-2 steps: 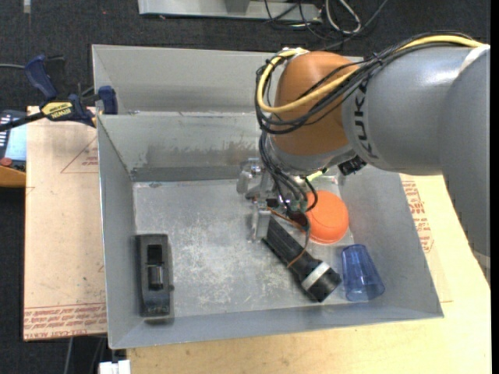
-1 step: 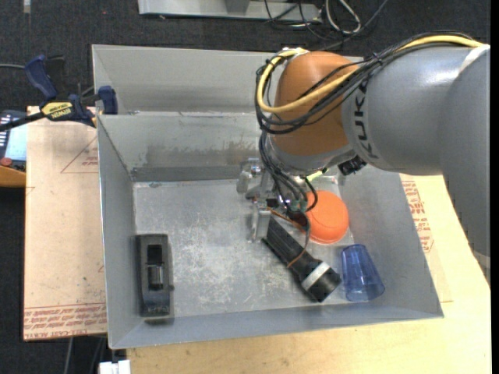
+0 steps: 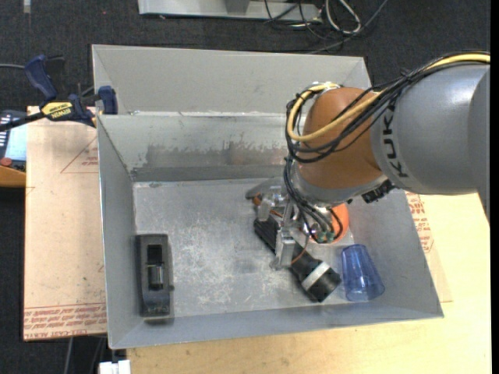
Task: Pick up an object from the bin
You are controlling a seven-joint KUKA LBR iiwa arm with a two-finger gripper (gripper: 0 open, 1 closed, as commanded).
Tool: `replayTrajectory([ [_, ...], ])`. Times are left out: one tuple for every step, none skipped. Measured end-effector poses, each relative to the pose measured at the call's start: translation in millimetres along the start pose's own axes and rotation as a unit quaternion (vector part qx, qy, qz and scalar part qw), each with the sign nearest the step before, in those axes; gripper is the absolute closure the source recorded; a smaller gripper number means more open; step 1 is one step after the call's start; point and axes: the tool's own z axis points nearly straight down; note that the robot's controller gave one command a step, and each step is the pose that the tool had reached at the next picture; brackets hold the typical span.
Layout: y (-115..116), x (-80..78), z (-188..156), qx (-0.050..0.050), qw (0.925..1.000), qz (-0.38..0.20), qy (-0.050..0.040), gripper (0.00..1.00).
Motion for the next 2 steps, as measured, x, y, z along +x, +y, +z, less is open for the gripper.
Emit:
replayTrajectory([
  [-20.1, 9.6, 14.4, -0.002, 1.0, 0.004, -0.0056, 1.0],
  [-20.2, 9.6, 14.4, -0.002, 1.0, 0.003, -0.0055, 1.0],
])
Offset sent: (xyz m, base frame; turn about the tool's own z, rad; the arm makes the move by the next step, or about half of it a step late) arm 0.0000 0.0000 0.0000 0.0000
